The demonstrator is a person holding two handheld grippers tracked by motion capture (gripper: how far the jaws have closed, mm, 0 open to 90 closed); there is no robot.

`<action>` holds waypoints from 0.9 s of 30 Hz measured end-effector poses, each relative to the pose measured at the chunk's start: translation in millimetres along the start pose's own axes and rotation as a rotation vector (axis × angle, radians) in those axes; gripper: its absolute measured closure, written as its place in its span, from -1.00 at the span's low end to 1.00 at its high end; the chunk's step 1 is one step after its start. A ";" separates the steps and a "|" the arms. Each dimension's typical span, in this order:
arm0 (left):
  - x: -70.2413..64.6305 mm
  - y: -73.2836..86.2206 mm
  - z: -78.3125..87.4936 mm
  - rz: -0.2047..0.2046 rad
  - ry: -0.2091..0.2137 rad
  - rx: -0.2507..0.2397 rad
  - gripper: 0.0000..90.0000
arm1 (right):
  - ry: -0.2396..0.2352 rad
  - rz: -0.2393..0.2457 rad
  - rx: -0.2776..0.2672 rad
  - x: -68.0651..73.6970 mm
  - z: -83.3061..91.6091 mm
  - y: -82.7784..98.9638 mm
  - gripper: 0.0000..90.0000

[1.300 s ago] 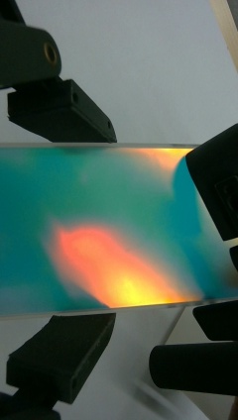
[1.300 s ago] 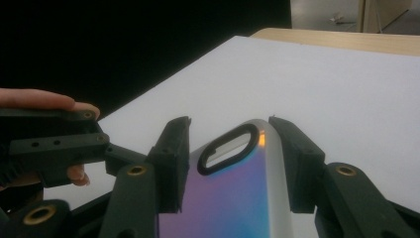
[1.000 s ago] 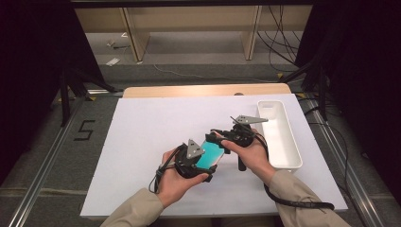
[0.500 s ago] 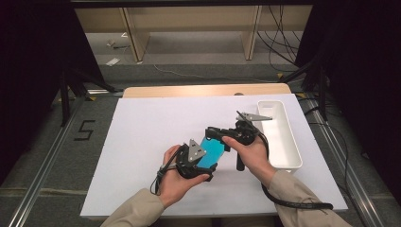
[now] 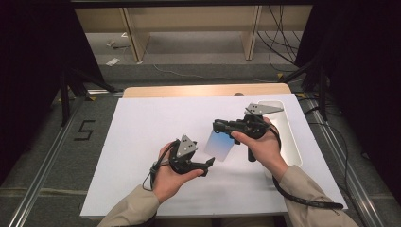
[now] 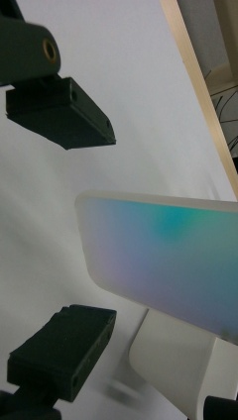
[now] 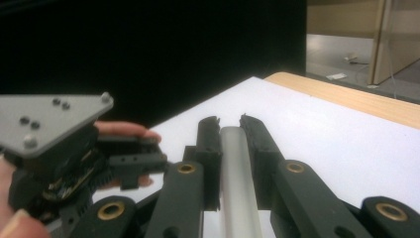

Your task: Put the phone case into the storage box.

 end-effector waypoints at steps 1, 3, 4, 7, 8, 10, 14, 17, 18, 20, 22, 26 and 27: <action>0.0 0.1 -0.1 -0.004 0.007 -0.003 -0.62 | -0.006 0.012 0.011 0.2 0.3 0.6 0.78; -0.7 0.4 -0.5 -0.010 0.022 -0.010 -0.62 | -0.022 0.041 0.034 0.8 0.4 2.3 0.78; -1.3 0.7 -0.7 -0.013 0.032 -0.010 -0.62 | -0.031 0.057 0.043 1.2 0.3 3.1 0.78; -2.7 2.2 -1.8 -0.024 0.056 -0.009 -0.61 | -0.056 0.099 0.070 2.8 0.2 5.1 0.78; -3.3 2.9 -2.1 -0.028 0.064 -0.007 -0.61 | -0.070 0.116 0.082 4.1 0.3 5.7 0.78; -4.3 4.2 -2.9 -0.036 0.075 -0.005 -0.61 | -0.092 0.137 0.097 5.9 0.6 6.3 0.78; -4.8 5.3 -3.8 -0.049 0.086 -0.004 -0.59 | -0.133 0.163 0.129 9.8 1.5 8.4 0.78; -4.9 6.1 -4.3 -0.054 0.087 -0.002 -0.58 | -0.143 0.169 0.140 11.1 1.2 10.0 0.78; -5.1 6.5 -4.5 -0.056 0.091 0.000 -0.57 | -0.147 0.172 0.146 11.5 1.2 10.6 0.78; -5.1 7.2 -4.7 -0.063 0.094 0.004 -0.56 | -0.154 0.177 0.151 12.6 0.8 11.4 0.78; -5.9 7.9 -4.9 -0.067 0.101 0.008 -0.55 | -0.162 0.184 0.156 13.7 0.5 11.9 0.78; -7.7 8.4 -5.3 -0.079 0.112 0.011 -0.53 | -0.184 0.195 0.174 17.2 0.0 14.1 0.78; -8.1 8.4 -5.4 -0.080 0.114 0.011 -0.53 | -0.186 0.200 0.179 17.9 -0.5 14.8 0.78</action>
Point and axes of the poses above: each handheld gripper's, and its own axes: z roughly backward along the jaws, y roughly out of its underside, x roughly to its left, the point moved 9 cm from there along -z, roughly forward along the jaws, and after that the axes turned 5 degrees about -x, right-handed, at the moved point
